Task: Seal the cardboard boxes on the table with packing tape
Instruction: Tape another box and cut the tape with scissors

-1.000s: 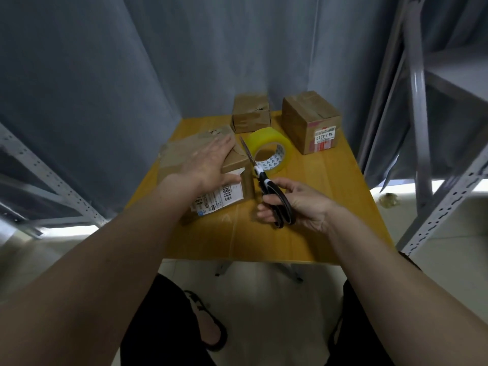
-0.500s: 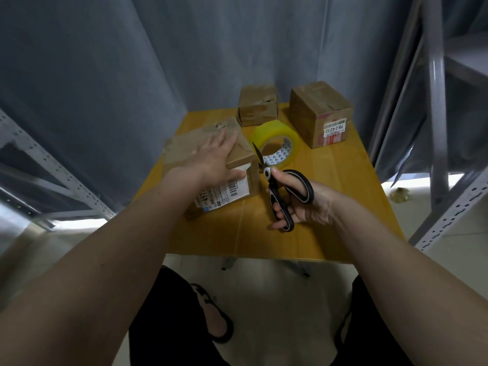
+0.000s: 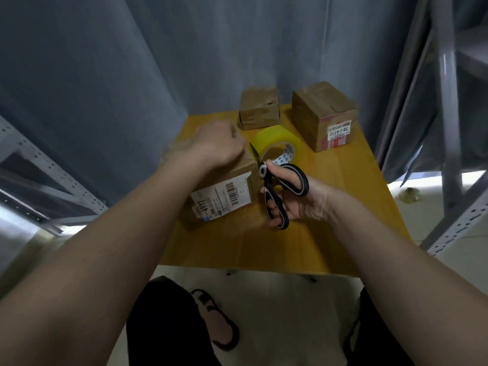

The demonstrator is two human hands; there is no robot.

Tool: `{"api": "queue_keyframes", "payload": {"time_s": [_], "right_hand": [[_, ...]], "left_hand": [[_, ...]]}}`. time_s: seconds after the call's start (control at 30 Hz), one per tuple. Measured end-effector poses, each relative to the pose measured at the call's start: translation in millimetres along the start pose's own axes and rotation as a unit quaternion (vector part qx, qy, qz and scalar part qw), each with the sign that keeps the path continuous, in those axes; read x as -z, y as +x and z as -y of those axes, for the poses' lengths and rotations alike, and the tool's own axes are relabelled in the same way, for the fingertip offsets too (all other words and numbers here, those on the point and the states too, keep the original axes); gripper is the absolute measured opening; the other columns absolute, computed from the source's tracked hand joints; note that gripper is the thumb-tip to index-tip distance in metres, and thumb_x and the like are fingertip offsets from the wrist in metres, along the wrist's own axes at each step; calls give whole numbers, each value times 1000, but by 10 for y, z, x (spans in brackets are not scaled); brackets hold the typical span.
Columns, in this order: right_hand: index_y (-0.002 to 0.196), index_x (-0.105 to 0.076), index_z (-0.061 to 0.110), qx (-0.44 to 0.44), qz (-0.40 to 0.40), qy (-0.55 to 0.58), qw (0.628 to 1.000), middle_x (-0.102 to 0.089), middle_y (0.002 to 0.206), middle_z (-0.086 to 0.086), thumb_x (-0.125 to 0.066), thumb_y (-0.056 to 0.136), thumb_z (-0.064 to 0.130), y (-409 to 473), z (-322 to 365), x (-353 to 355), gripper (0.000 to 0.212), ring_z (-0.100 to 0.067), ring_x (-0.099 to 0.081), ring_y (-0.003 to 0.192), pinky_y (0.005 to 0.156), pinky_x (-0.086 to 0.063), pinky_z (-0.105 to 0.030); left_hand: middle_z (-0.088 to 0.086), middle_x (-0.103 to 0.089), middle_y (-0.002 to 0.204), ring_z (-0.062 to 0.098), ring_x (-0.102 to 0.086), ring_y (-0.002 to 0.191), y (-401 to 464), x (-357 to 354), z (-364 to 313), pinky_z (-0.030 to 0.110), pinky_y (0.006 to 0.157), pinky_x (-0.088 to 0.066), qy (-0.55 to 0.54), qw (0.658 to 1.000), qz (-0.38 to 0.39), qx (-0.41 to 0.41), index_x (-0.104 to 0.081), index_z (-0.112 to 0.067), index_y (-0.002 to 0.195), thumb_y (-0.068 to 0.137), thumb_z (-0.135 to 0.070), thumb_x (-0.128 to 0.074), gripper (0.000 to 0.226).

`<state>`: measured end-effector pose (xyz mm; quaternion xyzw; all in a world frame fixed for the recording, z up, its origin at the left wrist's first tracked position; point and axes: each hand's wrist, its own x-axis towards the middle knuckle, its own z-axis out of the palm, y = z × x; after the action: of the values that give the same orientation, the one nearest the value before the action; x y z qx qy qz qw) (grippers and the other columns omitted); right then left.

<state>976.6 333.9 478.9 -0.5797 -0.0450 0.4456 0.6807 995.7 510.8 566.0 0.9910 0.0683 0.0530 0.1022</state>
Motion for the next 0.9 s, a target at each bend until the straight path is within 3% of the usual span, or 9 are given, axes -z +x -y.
{"api": "queue_keyframes", "payload": {"time_s": [0.07,0.23,0.6,0.8,0.9], "right_hand": [[96,-50,7,-7,6,-2,1000,-51,67,-9,-55,78,67,-7,-18,8,62,-22,-53,55,69,-55,-44],[101,-50,6,-9,14,-3,1000,-53,63,-7,-56,76,67,-16,-50,77,66,-21,-54,53,69,-55,-43],[103,-51,4,8,19,5,1000,-51,69,-9,-53,84,63,151,61,8,62,-22,-53,56,78,-53,-49],[101,-52,2,43,-23,11,999,-46,62,-6,-53,89,57,176,60,-50,56,-18,-48,48,53,-53,-36],[94,-54,2,70,-59,-6,996,-44,52,-1,-55,90,55,185,39,-62,53,-13,-43,40,40,-43,-23]], "left_hand": [[9,-55,135,28,-50,124,150,-5,-130,31,98,-40,-21,999,-17,-24,-57,-17,129,91,-34,-57,41],[5,-48,145,25,-45,132,391,-226,-335,34,105,-38,-30,991,113,-63,-45,-17,142,80,-47,-72,74],[1,-50,144,25,-43,133,514,-451,-197,43,108,-38,-51,996,69,-24,-50,-25,138,73,-52,-77,74],[-2,-54,140,26,-41,136,514,-485,-193,46,110,-35,-57,996,62,-24,-53,-27,135,75,-53,-75,69],[0,-53,141,26,-41,136,519,-488,-199,47,111,-34,-53,997,56,-25,-54,-27,135,76,-53,-73,68]]}}
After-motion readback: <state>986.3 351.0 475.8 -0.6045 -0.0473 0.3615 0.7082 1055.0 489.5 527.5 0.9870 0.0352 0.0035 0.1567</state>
